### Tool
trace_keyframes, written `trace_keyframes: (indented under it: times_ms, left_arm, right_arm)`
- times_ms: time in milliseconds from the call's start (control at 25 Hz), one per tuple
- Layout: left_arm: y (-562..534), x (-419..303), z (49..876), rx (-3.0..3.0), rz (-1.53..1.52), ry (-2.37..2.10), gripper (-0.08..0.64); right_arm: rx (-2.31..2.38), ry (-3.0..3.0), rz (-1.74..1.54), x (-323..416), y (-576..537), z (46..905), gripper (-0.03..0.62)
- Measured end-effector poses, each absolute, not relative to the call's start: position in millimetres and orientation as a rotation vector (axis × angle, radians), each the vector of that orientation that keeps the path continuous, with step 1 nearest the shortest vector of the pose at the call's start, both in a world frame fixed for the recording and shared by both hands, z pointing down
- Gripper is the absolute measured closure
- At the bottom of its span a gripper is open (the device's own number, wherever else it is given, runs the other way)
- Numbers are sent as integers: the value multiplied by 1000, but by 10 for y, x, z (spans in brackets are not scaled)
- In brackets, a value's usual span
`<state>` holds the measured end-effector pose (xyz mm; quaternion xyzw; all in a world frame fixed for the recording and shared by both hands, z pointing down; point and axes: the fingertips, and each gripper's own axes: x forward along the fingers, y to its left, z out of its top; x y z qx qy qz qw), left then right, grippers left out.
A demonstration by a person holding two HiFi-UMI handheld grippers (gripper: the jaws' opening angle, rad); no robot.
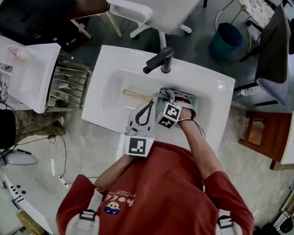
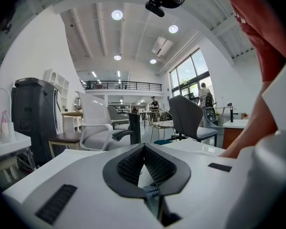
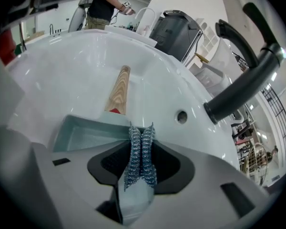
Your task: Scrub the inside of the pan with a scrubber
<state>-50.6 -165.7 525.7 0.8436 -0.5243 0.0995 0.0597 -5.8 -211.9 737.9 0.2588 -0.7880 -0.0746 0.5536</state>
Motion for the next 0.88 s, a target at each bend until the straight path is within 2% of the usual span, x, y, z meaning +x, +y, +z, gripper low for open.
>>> trace_keyframes:
  times_ms: [280,560,880]
  left_arm:
    - [-1673,-515,5211,2567,301,-1589,546]
    - [-1712,-343,5074,2598,277,-1559,546]
    - [-1869,-202,4757,2640,226,-1546,546]
  right_arm:
    - [822,-1988,19,232,-1948,6839,437]
    - [1156,-2094,151,845,-1784,6063,431]
    - [1547,-2175,162,1482,-1791,5020,430]
